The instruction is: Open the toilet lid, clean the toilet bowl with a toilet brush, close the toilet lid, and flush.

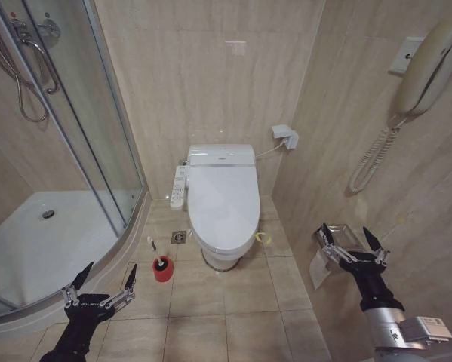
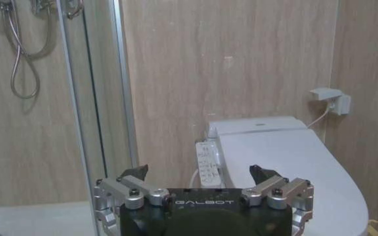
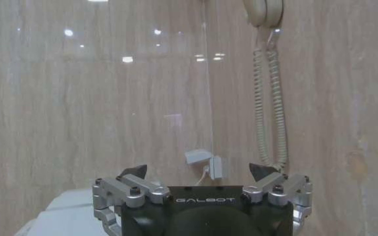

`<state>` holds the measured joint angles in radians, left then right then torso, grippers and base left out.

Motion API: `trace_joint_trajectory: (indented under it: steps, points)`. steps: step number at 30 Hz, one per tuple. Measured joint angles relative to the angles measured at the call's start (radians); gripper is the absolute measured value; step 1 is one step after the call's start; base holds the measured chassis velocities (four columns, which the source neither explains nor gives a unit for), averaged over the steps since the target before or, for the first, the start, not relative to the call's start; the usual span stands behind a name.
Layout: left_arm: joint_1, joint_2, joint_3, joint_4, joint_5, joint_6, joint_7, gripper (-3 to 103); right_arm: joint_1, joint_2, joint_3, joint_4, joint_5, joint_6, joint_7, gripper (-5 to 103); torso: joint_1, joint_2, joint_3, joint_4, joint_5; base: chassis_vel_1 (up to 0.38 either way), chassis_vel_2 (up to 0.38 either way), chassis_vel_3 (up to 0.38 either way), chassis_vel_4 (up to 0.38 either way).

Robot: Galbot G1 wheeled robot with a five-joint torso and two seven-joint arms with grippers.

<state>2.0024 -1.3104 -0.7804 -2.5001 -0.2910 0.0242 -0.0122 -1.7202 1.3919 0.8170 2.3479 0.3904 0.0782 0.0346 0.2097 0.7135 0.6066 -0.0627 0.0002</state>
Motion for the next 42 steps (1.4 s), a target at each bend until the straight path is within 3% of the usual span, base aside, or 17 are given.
trace_joint_trajectory:
  steps: [16, 42]
  points:
    - [0.000, 0.000, 0.000, 0.000, 0.000, 0.000, 0.000, 100, 0.034, -0.037, 0.022, -0.041, -0.043, 0.005, 0.018, 100, 0.002, -0.001, 0.001, -0.0002, -0.0003, -0.136, 0.141, 0.125, -0.134]
    - [0.000, 0.000, 0.000, 0.000, 0.000, 0.000, 0.000, 100, 0.062, -0.036, 0.011, -0.072, -0.014, 0.049, 0.023, 100, 0.000, 0.000, 0.000, -0.0002, -0.0003, 0.013, -0.009, -0.007, 0.014]
